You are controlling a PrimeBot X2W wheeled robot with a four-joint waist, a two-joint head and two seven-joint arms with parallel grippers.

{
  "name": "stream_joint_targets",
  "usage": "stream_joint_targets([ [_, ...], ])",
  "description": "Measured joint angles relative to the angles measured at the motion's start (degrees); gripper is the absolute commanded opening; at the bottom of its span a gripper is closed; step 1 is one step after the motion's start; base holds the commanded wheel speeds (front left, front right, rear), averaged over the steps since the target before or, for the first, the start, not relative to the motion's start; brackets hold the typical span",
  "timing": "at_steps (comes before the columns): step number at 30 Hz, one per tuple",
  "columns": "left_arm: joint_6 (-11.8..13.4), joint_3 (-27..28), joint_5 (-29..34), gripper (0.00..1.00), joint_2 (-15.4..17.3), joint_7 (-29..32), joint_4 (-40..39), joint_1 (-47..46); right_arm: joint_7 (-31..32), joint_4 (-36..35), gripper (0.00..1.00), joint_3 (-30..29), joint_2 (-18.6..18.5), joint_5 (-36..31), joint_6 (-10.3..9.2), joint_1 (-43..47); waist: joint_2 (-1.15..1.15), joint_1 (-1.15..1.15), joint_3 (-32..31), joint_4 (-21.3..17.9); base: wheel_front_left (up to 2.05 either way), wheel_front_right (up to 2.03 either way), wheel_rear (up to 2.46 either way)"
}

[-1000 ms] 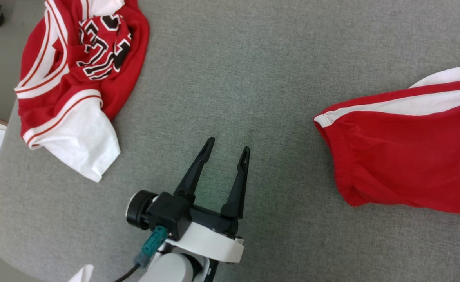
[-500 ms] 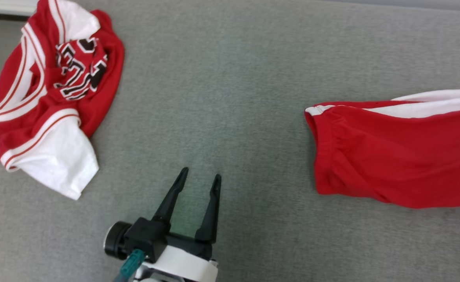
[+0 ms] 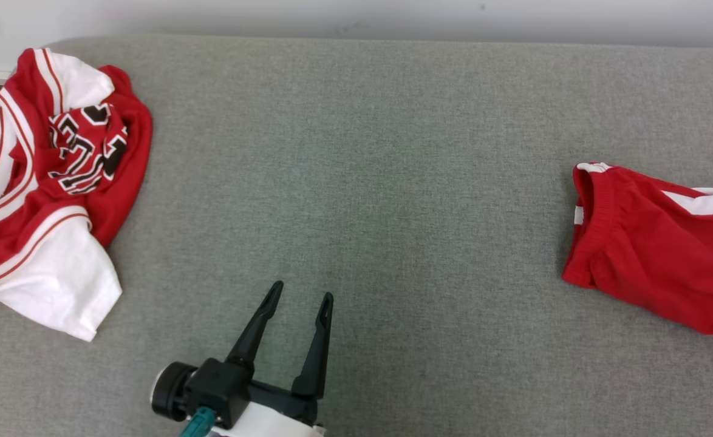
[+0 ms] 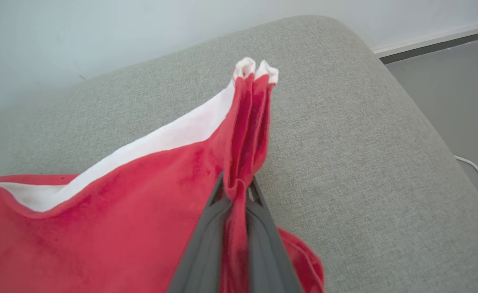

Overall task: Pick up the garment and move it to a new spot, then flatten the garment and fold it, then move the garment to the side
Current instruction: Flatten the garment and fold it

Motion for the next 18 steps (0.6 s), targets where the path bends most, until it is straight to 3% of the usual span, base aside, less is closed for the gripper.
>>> stream_joint_targets([
  [8,-1.12,1.12,0.45,1.0,-1.75,0.0,0.74,1.14,2.54,-8.59,0.0,6.06,1.41,-0.89,0.0,-1.46,0.0,0.0,-2.04,1.22,0.0,0.0,0.0],
  [18,-1.24,2.74,-1.43,1.0,-3.18,0.0,1.13,2.72,5.1,-12.14,0.0,20.23,12.6,-5.81,0.0,-6.28,0.0,0.0,-4.31,2.73,0.0,0.0,0.0],
])
